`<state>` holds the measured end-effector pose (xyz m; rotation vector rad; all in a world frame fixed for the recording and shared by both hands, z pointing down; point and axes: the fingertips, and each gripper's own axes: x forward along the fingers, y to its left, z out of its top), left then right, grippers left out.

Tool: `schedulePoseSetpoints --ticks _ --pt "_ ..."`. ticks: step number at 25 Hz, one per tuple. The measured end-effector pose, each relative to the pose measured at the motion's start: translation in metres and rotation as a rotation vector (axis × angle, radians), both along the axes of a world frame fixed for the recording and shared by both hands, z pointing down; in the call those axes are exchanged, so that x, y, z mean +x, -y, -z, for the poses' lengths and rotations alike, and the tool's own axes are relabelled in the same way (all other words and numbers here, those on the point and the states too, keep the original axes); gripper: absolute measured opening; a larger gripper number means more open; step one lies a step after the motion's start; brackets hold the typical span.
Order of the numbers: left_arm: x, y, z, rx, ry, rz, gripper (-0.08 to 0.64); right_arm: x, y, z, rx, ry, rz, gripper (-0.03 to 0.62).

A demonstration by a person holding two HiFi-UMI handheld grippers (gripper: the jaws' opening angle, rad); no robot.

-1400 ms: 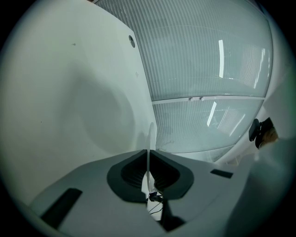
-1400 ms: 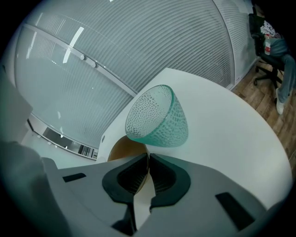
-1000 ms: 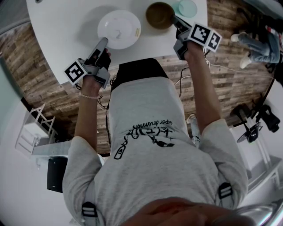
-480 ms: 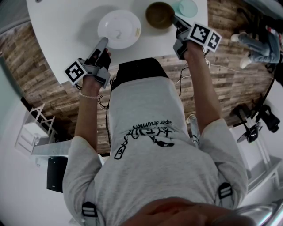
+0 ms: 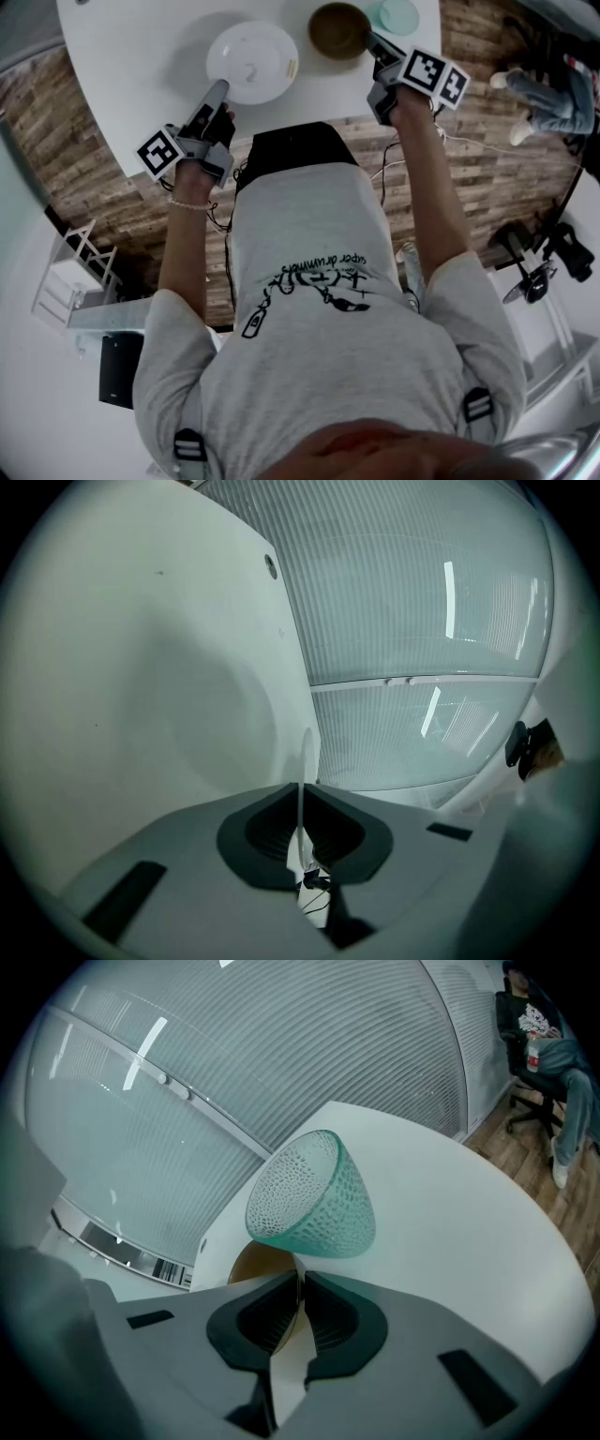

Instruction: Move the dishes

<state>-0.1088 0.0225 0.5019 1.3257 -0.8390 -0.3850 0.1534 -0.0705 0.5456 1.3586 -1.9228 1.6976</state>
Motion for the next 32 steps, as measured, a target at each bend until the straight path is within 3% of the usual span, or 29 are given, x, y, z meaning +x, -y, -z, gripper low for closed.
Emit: schedulePoseSetpoints --ticks 18,25,32 --pt "0.0008 0.0003 0.0008 0.008 -0.003 -0.004 0.014 -0.0031 0.0011 0.0027 0.015 0.019 0.008 0.049" --pt "0.0009 0.0011 0.0021 0.006 -0.006 -0.001 0.014 -0.0057 0.0016 0.0068 0.03 0.043 0.003 0.161" --pt "0.0007 0.0003 0.0014 0.009 -0.001 -0.006 0.014 -0.0006 -0.001 0.0101 0.042 0.043 -0.015 0.19"
